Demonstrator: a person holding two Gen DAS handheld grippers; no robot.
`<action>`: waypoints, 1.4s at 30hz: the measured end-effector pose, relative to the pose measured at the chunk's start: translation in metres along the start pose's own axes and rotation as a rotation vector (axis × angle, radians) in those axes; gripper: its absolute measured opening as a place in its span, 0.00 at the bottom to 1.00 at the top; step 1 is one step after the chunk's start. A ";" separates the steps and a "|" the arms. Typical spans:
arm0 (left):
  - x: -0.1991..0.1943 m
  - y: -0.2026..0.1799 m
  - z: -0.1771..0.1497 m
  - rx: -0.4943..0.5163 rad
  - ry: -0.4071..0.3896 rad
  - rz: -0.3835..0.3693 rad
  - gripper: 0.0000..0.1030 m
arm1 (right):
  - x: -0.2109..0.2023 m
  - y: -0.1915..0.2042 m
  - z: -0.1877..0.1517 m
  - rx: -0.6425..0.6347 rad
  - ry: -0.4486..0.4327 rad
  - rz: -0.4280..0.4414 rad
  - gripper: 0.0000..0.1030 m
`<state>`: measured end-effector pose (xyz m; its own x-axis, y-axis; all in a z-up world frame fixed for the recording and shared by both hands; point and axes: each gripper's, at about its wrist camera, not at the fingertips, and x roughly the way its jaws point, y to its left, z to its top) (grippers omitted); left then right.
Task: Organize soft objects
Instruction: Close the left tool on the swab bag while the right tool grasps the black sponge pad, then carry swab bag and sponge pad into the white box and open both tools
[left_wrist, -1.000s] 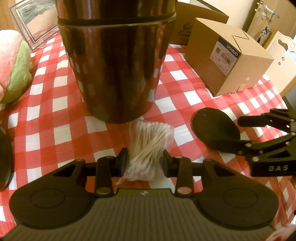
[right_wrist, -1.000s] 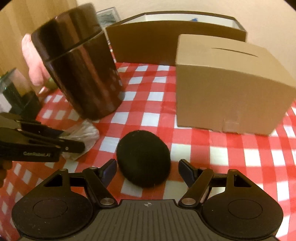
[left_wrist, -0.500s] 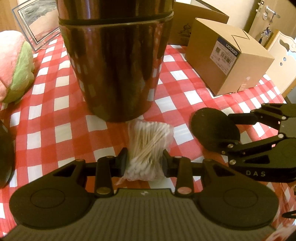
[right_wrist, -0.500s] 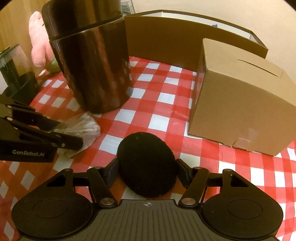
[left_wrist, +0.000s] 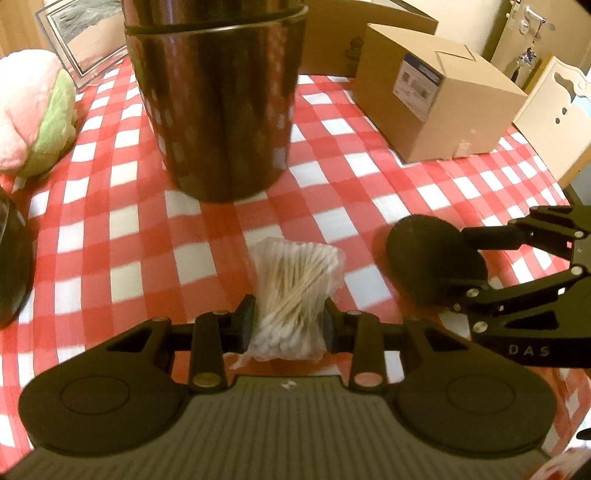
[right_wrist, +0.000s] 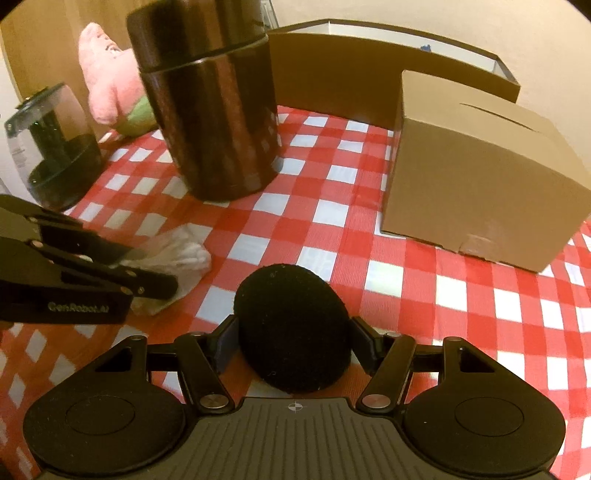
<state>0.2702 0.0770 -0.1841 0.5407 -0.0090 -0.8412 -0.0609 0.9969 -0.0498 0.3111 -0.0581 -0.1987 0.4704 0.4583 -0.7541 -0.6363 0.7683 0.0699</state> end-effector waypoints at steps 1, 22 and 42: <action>-0.003 -0.002 -0.002 -0.002 0.000 -0.004 0.31 | -0.005 0.000 -0.002 0.001 -0.005 0.002 0.62; -0.098 -0.080 -0.013 -0.015 -0.159 -0.061 0.31 | -0.126 -0.035 -0.050 0.124 -0.135 0.041 0.62; -0.126 -0.072 0.197 0.105 -0.387 -0.009 0.31 | -0.176 -0.119 0.097 0.195 -0.373 0.036 0.62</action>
<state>0.3719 0.0214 0.0320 0.8184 -0.0077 -0.5746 0.0205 0.9997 0.0158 0.3635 -0.1865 -0.0113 0.6619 0.5892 -0.4634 -0.5456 0.8026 0.2411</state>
